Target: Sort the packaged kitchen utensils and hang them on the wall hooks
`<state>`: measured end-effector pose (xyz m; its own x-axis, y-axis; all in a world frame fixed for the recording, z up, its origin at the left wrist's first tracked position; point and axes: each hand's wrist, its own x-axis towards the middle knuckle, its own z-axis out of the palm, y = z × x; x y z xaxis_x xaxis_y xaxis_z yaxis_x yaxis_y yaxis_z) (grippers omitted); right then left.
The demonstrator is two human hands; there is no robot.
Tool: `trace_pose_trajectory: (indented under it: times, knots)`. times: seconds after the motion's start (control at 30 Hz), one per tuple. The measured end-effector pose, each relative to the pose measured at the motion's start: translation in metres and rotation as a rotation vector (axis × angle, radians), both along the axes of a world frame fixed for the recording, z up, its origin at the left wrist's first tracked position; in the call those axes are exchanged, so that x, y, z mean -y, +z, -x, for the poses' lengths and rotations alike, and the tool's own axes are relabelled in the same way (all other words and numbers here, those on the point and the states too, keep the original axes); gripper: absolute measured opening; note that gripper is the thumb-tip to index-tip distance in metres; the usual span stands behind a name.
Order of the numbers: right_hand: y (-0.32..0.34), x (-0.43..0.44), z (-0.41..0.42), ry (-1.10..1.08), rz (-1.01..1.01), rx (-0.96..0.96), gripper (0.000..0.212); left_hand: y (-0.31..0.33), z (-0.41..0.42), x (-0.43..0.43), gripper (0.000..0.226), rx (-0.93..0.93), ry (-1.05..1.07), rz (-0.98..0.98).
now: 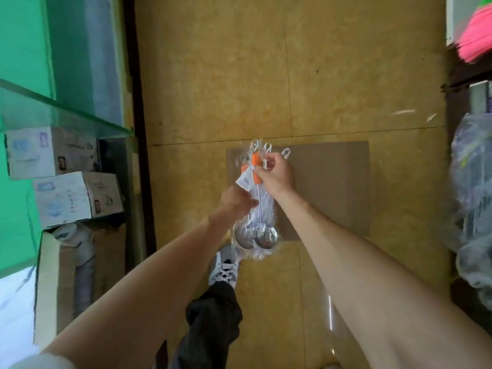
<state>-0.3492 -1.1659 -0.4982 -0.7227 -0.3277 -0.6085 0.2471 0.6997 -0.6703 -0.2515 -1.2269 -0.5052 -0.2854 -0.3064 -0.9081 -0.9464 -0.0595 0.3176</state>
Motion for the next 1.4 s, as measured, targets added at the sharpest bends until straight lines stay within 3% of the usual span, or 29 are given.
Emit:
trace_pose_trajectory:
  times: [0.13,0.47,0.73,0.9,1.07,1.27,1.4]
  knots:
    - [-0.008,-0.007,-0.014,0.059,-0.039,-0.006,0.058,-0.013,-0.013,-0.004,0.040,0.010,-0.014,0.078]
    - [0.014,-0.009,0.001,0.095,-0.141,-0.062,0.058,0.013,0.011,0.016,0.042,-0.018,0.013,0.184]
    - [0.079,-0.031,0.022,0.097,-0.148,-0.126,0.063,0.091,0.044,0.015,0.045,-0.100,-0.035,0.285]
    - [0.149,-0.065,0.062,0.090,-0.153,-0.305,0.062,0.171,0.096,-0.007,0.054,-0.222,-0.100,0.349]
    - [0.230,-0.131,0.110,0.010,-0.179,-0.494,0.061,0.255,0.157,-0.063,0.063,-0.376,-0.291,0.520]
    - [0.323,-0.258,0.147,-0.040,-0.233,-0.700,0.062,0.338,0.200,-0.167,0.069,-0.665,-0.784,0.896]
    - [0.373,-0.369,0.152,-0.139,-0.291,-0.777,0.062,0.383,0.219,-0.252,0.071,-0.772,-1.019,1.003]
